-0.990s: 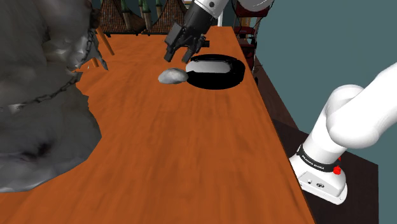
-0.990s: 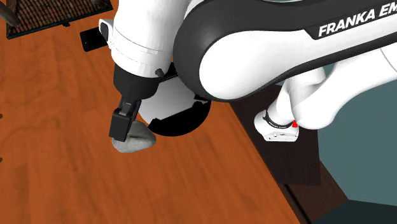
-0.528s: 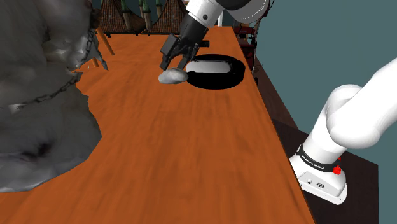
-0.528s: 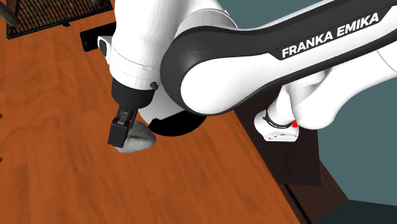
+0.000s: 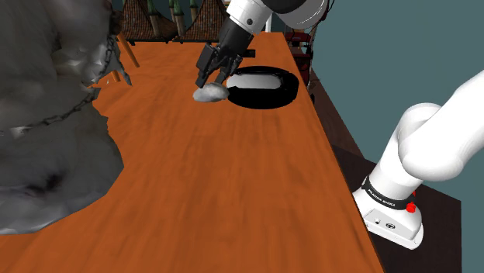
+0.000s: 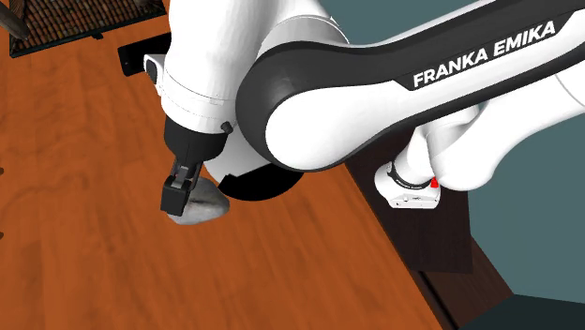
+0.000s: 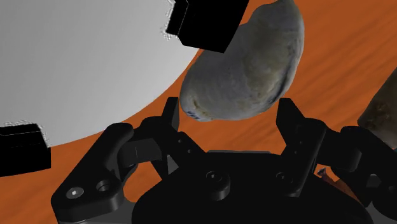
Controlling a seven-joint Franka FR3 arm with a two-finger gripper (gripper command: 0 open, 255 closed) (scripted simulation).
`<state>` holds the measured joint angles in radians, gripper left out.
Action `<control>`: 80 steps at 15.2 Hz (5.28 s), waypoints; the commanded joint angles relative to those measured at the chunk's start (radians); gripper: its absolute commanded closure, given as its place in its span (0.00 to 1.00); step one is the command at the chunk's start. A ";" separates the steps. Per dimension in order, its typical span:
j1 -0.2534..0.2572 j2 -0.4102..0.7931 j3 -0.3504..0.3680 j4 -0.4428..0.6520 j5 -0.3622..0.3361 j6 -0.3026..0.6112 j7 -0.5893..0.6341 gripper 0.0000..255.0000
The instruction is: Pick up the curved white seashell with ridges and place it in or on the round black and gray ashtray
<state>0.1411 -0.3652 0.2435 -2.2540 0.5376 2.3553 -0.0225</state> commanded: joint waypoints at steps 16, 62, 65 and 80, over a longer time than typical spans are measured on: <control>-0.012 -0.010 -0.005 0.080 -0.032 -0.088 0.040 1.00; -0.071 0.387 0.247 0.601 -0.673 -0.593 0.541 1.00; -0.069 0.395 0.248 0.650 -0.676 -0.635 0.539 1.00; -0.101 0.389 0.218 0.667 -0.614 -0.565 0.680 0.00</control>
<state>0.0553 0.0456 0.4744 -1.5334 -0.1055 1.7213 0.6143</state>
